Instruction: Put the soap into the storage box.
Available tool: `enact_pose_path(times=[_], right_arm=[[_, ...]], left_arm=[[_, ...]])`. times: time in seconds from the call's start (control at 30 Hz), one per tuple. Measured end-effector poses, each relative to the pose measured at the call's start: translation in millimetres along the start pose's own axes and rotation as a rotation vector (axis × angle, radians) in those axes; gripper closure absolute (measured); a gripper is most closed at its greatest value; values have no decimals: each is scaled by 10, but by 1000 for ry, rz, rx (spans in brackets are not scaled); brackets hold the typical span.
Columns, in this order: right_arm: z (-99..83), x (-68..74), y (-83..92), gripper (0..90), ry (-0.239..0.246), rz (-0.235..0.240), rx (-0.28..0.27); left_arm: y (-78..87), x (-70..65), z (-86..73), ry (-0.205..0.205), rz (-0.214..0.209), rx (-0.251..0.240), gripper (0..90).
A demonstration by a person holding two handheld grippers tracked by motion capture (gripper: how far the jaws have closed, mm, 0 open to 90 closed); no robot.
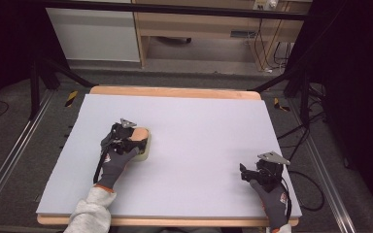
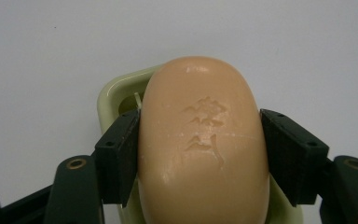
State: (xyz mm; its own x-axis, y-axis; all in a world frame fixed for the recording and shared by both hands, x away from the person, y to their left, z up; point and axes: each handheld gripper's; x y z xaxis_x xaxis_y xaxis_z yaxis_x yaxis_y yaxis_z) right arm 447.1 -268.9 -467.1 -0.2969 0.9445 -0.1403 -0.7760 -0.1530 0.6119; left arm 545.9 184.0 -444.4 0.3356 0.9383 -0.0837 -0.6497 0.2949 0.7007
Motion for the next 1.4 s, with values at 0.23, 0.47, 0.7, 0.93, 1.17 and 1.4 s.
enact_pose_path(times=[0.23,0.47,0.7,0.93,1.17,1.4], right_arm=[[0,1,-1,76,0,0,1],[0,0,-2,75,1,0,0],[-1,-1,-2,75,0,1,0],[0,-2,0,74,-2,1,-1],[1,-2,4,73,-2,3,0],[1,-2,5,73,-1,1,-1]], left_arm=[[-22,12,-22,6,3,7,320],[-40,15,-32,7,4,18,320],[-61,22,-43,11,2,29,319],[-63,24,-45,16,0,27,317],[-57,20,-49,9,-1,32,314],[61,36,-17,27,-29,-14,266]])
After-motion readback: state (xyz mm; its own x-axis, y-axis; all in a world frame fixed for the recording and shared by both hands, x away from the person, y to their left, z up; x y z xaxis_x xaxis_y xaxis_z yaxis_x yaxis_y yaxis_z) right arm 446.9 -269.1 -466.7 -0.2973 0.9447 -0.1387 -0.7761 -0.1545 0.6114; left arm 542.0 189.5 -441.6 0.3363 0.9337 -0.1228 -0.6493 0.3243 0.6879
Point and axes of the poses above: each handheld gripper's, and its own axes: y roughly backward along the jaws, z roughly out of its top, x roughly to its left, and after that the axes turned 7 degrees about y, right-handed
